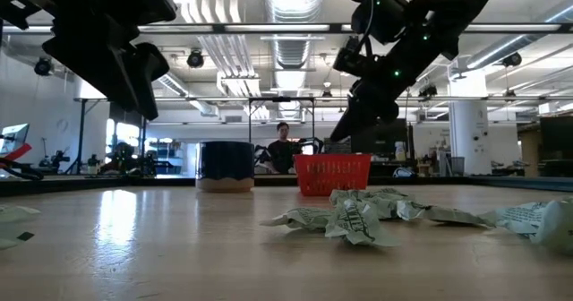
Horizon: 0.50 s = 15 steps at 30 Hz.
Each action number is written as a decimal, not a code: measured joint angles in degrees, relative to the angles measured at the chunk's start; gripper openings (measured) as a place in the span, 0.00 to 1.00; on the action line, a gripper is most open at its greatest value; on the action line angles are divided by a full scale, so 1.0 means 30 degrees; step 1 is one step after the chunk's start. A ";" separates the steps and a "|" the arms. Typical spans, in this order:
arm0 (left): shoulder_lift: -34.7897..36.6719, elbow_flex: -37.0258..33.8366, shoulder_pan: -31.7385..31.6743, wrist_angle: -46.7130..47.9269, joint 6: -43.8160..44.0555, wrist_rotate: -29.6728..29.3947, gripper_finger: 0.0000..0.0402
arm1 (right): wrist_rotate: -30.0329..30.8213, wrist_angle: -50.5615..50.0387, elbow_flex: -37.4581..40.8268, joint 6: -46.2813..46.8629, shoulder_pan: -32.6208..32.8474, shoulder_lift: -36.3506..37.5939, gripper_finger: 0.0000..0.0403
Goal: Pick and place items into bin
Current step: Put the green stevia packet into the red bin
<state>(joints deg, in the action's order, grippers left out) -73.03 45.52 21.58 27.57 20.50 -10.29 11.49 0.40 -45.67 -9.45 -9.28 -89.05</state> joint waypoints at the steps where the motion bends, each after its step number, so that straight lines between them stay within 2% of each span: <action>1: 0.0000 0.0000 0.0025 0.0017 0.0076 0.0262 0.42 | 0.0000 -0.0069 0.0000 0.0007 0.0000 0.0048 0.29; 6: -0.0043 -0.0128 0.0717 -0.0030 0.1067 0.1829 0.42 | -0.0313 -0.0360 0.0000 -0.0418 0.0512 0.0546 0.36; 11: -0.0287 -0.0328 0.1983 0.0117 0.2681 0.1978 0.42 | -0.1892 -0.0595 0.0019 -0.0895 0.1177 0.0654 0.38; 15: -0.0415 -0.0328 0.2814 0.0160 0.2616 0.2106 0.42 | -0.2062 -0.0668 0.0029 -0.1166 0.1596 0.0654 0.37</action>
<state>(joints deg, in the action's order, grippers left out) -74.28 44.53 30.02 28.05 28.35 -3.97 5.30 -1.61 -45.58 -12.95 -4.49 -87.09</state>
